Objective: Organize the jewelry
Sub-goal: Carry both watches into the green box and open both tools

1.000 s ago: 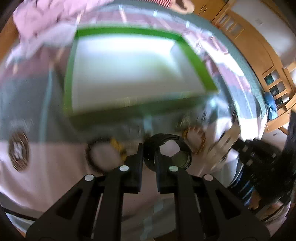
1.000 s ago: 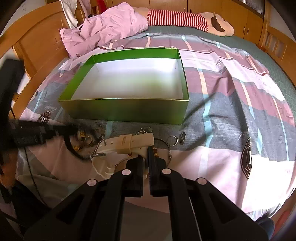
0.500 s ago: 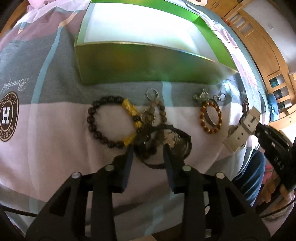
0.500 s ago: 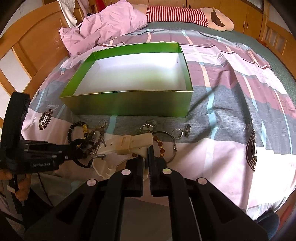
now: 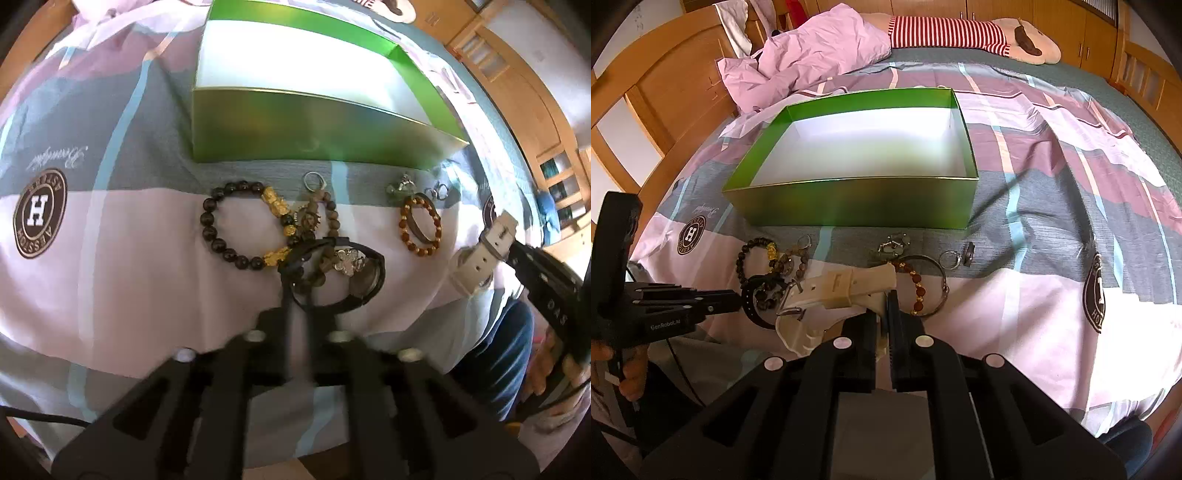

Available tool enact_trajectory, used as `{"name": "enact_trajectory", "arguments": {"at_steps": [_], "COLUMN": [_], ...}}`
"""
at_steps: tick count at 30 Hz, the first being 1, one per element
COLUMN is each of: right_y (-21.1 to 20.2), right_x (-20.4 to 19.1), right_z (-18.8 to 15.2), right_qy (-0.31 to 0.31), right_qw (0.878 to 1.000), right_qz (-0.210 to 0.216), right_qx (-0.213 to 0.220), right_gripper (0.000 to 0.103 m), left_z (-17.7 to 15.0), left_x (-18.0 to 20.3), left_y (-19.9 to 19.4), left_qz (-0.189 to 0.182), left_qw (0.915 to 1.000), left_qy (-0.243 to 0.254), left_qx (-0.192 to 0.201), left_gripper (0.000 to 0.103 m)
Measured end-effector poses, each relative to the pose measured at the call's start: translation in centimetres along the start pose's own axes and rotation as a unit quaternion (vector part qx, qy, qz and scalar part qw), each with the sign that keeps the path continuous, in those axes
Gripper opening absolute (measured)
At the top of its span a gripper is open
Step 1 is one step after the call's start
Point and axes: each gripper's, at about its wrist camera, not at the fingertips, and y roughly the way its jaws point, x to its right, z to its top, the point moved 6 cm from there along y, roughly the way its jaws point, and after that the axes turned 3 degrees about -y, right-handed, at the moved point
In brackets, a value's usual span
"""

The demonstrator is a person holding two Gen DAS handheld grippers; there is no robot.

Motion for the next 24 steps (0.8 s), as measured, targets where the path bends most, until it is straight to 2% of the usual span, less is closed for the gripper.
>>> {"name": "enact_trajectory", "arguments": {"at_steps": [3,4,6,8,10,14,18,21,24], "right_y": [-0.1,0.0,0.0,0.0,-0.1,-0.6,-1.7,-1.8,-0.8], "right_x": [0.2,0.2,0.3,0.3,0.4,0.5,0.7,1.1,1.5], "right_z": [-0.1,-0.1,-0.2,-0.2,-0.1,0.4,2.6,5.3,8.0], "right_qy": [0.002,0.002,0.001,0.001,0.001,0.001,0.002,0.007,0.014], "right_qw": [1.0,1.0,1.0,1.0,1.0,1.0,1.0,0.999,0.997], "right_qz": [-0.002,-0.003,-0.003,-0.003,-0.004,-0.004,0.002,-0.001,0.0], "right_qx": [-0.001,-0.002,-0.002,-0.002,0.0,0.007,0.03,0.051,0.069], "right_gripper": [0.006,0.006,0.006,0.006,0.006,0.006,0.006,0.006,0.006], "left_z": [0.4,0.5,0.4,0.2,0.4,1.5,3.9,7.6,10.5], "left_x": [0.2,0.3,0.1,-0.1,0.2,0.8,1.8,1.8,1.1], "left_y": [0.2,0.6,1.2,1.4,0.6,-2.2,-5.1,-7.1,-7.3], "left_qz": [-0.006,-0.005,0.012,0.019,0.006,-0.018,-0.051,-0.065,-0.06], "left_qw": [1.0,1.0,0.9999,0.9997,1.0,0.9995,0.997,0.9925,0.988], "left_qy": [-0.003,-0.002,0.002,0.004,0.003,0.002,0.003,-0.014,-0.035], "left_qx": [0.001,-0.002,-0.008,-0.011,-0.003,0.025,0.058,0.103,0.138], "left_gripper": [0.024,0.022,0.005,0.003,0.003,0.003,0.003,0.003,0.003]}}
